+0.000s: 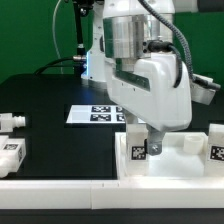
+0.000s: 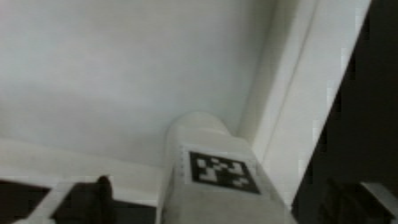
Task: Assemble square table
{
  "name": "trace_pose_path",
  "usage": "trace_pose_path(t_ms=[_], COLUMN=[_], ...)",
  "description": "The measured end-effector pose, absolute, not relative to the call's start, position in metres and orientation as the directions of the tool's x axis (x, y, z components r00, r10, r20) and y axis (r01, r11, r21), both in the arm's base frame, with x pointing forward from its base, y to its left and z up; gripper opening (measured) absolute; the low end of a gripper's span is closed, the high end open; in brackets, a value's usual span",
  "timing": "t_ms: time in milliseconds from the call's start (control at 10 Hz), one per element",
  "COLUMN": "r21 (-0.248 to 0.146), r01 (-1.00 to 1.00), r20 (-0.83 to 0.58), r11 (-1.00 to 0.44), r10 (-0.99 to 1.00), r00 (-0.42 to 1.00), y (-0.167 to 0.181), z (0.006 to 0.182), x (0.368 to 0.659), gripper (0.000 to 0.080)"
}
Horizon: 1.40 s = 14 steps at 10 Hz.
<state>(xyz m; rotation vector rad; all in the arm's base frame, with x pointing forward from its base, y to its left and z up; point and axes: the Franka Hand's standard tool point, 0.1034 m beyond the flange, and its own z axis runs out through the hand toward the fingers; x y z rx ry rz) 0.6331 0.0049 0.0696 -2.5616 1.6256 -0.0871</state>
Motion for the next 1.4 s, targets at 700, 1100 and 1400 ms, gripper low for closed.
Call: trace_pose_path(t_ms=[700, 1100, 1400], r21=[-0.033, -0.023, -0.043], r01=[-0.289, -0.227, -0.453], r20=[0.1, 0.101, 0.098], r11=[-0.957, -0.974, -0.891], r10=[-0.291, -0.228, -0.455], r00=[0.951, 0.968, 0.885], y=[0.0061, 0.0063, 0.005], z=[0.0731, 0.0733, 0.072], x=[0.6289, 0.6289, 0.6293], gripper=[0.0648, 0.0416, 0.0285])
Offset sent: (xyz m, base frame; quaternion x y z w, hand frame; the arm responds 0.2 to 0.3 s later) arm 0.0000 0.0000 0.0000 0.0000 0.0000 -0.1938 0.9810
